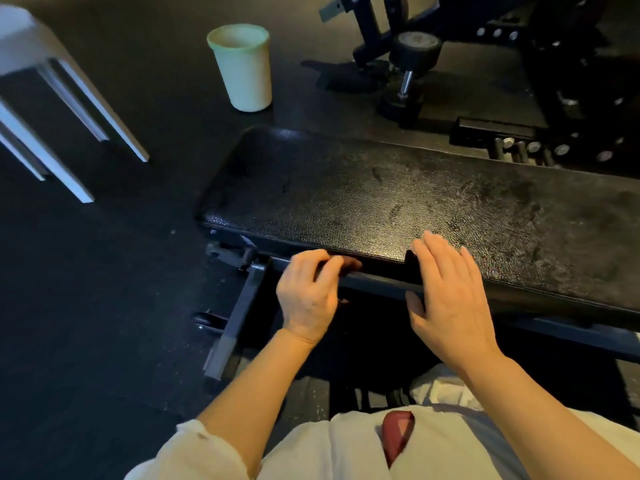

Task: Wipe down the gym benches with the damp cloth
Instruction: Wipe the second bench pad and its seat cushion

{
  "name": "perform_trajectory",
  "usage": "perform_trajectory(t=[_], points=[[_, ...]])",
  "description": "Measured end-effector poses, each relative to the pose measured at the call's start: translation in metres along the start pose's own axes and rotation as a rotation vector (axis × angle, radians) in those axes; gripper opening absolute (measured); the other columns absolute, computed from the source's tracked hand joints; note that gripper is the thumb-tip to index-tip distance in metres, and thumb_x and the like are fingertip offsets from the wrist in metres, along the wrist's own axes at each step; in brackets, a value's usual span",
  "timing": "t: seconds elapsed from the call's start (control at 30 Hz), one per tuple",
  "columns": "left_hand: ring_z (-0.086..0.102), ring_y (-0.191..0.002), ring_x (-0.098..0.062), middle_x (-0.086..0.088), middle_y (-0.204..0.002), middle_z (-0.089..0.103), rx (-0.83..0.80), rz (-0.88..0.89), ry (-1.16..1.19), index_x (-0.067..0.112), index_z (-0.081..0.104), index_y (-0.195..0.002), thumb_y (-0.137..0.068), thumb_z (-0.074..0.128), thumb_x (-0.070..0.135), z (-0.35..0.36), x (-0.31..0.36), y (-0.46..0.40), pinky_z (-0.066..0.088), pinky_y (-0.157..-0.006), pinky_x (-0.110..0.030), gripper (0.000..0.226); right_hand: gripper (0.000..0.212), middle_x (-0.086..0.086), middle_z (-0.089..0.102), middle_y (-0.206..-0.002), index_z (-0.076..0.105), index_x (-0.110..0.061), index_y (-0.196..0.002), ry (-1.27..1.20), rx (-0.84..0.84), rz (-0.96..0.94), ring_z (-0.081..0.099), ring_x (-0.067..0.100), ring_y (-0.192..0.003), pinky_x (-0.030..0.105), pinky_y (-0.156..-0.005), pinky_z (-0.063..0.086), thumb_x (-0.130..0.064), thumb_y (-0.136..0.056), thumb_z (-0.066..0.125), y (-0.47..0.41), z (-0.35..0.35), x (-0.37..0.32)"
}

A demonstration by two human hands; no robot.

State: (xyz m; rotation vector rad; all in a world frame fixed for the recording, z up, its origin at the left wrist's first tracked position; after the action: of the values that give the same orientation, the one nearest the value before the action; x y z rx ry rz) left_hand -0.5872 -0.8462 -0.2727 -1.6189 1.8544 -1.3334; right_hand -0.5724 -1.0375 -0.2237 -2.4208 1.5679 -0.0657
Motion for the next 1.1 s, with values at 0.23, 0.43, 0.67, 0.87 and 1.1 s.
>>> perform_trajectory(t=[0.23, 0.43, 0.67, 0.87, 1.1], points=[[0.049, -0.09, -0.024, -0.002, -0.105, 0.043, 0.244, -0.342, -0.167, 0.019, 0.055, -0.105, -0.09, 0.063, 0.011, -0.017, -0.035, -0.005, 0.048, -0.059, -0.031, 0.019, 0.074, 0.017, 0.041, -0.147, 0.043, -0.001, -0.139, 0.003, -0.027, -0.024, 0.036, 0.032, -0.138, 0.051, -0.115, 0.025, -0.013, -0.073, 0.073, -0.003, 0.005, -0.01], [0.053, -0.093, -0.025, -0.015, -0.106, 0.055, 0.273, -0.503, -0.07, 0.004, 0.064, -0.113, -0.089, 0.068, 0.019, 0.005, -0.01, 0.0, 0.048, -0.081, -0.029, 0.028, 0.072, 0.017, 0.042, -0.145, 0.047, 0.0, -0.137, 0.007, -0.019, -0.035, 0.037, 0.032, -0.137, 0.05, -0.115, 0.026, -0.012, -0.071, 0.074, 0.0, 0.004, -0.011], [0.053, -0.112, -0.028, -0.02, -0.121, 0.053, 0.158, -0.477, 0.029, 0.007, 0.058, -0.127, -0.085, 0.07, 0.007, 0.004, -0.005, 0.025, 0.044, -0.101, -0.029, 0.043, 0.069, 0.018, 0.043, -0.144, 0.048, 0.0, -0.134, 0.001, 0.0, -0.038, 0.038, 0.034, -0.136, 0.053, -0.113, 0.028, -0.011, -0.071, 0.074, -0.005, 0.002, -0.009], [0.058, -0.093, -0.015, -0.006, -0.106, 0.056, 0.084, -0.647, 0.235, 0.026, 0.051, -0.111, -0.079, 0.073, 0.007, 0.011, 0.02, 0.018, 0.051, -0.076, -0.028, 0.043, 0.068, 0.019, 0.044, -0.143, 0.049, 0.0, -0.131, -0.015, 0.002, -0.064, 0.039, 0.034, -0.134, 0.053, -0.112, 0.032, -0.009, -0.069, 0.074, -0.02, -0.002, -0.014], [0.062, -0.091, -0.021, -0.009, -0.101, 0.06, 0.28, -0.689, 0.021, 0.01, 0.066, -0.103, -0.077, 0.075, 0.005, -0.023, -0.039, 0.0, 0.041, -0.079, -0.009, 0.027, 0.064, 0.013, 0.045, -0.144, 0.052, -0.006, -0.132, 0.028, -0.103, -0.148, 0.039, 0.032, -0.135, 0.047, -0.114, 0.028, -0.016, -0.073, 0.073, -0.041, 0.001, -0.019]])
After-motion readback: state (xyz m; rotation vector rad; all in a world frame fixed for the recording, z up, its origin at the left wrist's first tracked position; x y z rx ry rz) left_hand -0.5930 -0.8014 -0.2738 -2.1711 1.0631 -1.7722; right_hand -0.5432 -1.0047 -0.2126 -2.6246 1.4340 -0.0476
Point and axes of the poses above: each hand's wrist, its own y-axis away from the middle knuckle, its own z-axis out of the palm, x = y × z, the point moved 3 cm from there along -y, towards the middle knuckle
